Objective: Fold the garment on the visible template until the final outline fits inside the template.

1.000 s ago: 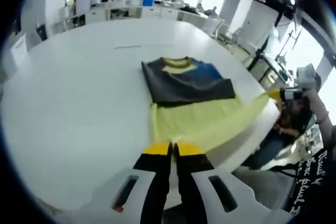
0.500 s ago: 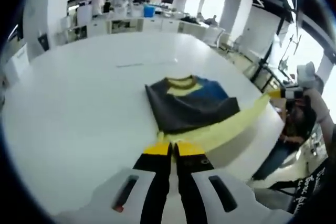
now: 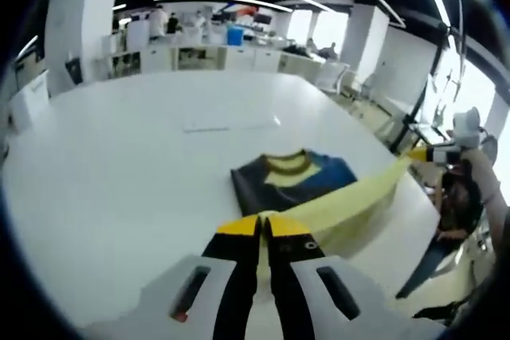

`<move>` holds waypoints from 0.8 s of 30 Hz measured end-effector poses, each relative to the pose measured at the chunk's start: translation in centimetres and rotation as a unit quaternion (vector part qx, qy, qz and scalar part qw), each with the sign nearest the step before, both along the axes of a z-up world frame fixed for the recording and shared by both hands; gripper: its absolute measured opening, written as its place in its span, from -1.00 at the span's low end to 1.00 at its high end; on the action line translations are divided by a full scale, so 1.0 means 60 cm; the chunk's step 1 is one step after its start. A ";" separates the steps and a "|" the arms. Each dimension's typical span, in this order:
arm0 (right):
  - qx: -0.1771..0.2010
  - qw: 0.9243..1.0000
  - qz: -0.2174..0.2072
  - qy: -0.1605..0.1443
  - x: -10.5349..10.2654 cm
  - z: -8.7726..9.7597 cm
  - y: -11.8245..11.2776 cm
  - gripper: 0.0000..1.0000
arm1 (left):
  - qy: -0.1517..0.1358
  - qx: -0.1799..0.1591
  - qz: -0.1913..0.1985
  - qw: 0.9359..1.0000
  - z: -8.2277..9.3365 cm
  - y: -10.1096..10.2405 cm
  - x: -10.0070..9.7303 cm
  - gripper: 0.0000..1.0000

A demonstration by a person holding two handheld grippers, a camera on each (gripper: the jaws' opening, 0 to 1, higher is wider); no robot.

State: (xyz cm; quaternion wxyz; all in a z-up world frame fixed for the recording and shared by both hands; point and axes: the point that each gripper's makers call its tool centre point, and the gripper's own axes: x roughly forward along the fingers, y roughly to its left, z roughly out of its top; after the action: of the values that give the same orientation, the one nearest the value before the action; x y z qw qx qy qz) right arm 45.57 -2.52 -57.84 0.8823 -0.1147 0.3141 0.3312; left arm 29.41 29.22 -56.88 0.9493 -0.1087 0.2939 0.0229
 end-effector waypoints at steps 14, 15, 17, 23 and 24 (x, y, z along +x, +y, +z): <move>0.022 0.999 -0.020 -0.024 0.076 0.008 0.028 -1.00 | -0.048 0.008 0.025 0.999 0.013 0.031 0.077 -1.00; 0.024 0.999 -0.022 -0.025 0.080 0.008 0.030 -1.00 | -0.051 0.010 0.026 0.998 0.015 0.032 0.081 -1.00; 0.030 0.999 -0.030 -0.030 0.093 0.007 0.032 -1.00 | -0.059 0.010 0.029 0.998 0.017 0.037 0.093 -1.00; 0.041 0.998 -0.038 -0.039 0.124 0.000 0.048 -1.00 | -0.076 0.014 0.045 0.996 0.015 0.052 0.121 -1.00; 0.043 0.997 -0.039 -0.042 0.128 0.000 0.051 -1.00 | -0.077 0.015 0.046 0.996 0.014 0.054 0.124 -1.00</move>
State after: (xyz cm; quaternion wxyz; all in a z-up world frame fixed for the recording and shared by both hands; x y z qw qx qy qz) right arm 53.26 0.57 -57.87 0.9112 -0.0782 0.2663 0.3045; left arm 36.88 32.44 -56.06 0.9686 -0.1094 0.2141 0.0625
